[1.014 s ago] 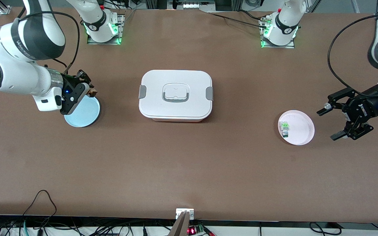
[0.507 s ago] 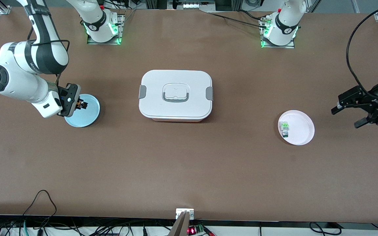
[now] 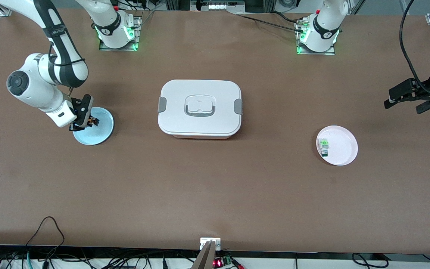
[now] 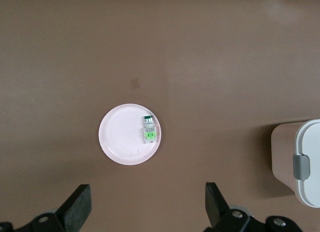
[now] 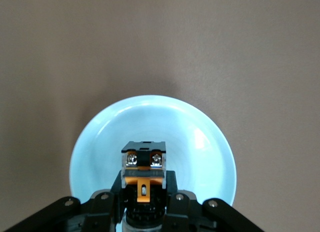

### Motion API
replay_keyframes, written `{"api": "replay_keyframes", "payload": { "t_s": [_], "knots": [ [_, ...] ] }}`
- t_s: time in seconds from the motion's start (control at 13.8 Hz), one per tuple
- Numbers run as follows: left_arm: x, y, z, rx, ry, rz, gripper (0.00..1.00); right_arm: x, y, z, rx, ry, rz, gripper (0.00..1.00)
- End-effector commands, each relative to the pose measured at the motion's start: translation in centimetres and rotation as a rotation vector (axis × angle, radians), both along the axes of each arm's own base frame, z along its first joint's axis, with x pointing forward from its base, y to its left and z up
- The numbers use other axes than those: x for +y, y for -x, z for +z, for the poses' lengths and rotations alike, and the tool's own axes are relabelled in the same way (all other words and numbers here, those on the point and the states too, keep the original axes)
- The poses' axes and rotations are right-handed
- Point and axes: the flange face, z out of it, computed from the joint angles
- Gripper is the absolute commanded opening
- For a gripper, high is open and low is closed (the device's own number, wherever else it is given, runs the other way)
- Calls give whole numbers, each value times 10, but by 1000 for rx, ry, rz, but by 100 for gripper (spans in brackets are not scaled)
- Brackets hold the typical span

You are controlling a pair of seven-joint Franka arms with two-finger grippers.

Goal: Transfer orange switch to right arm and place
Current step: 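Lower the switch with the right gripper onto the light blue plate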

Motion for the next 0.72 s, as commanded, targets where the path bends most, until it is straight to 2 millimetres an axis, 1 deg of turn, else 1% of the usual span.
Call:
{"api": "replay_keyframes", "payload": {
  "t_s": [0.0,0.07,0.22,0.29,0.36,0.43,0.51,0.58,0.65],
  "knots": [
    [-2,1,2,31,-47,52,100,-11,1,-28,-32,8,29,0],
    [-9,2,2,39,-57,59,100,-12,1,-37,-35,9,26,0],
    [-8,4,2,42,-79,75,100,-17,4,-52,-25,9,16,0],
    [-6,5,0,46,-82,85,100,-16,4,-54,-23,8,18,3],
    [-3,5,1,45,-81,92,100,-16,4,-55,-22,8,16,29],
    [-1,4,1,44,-80,96,100,-16,4,-54,-22,8,15,44],
    [-1,3,1,39,-78,95,100,-16,3,-53,-20,8,12,68],
    [0,2,1,36,-76,93,100,-15,2,-51,-21,7,10,100],
    [0,2,3,31,-72,90,100,-13,-1,-45,-27,6,9,100]
  ]
}}
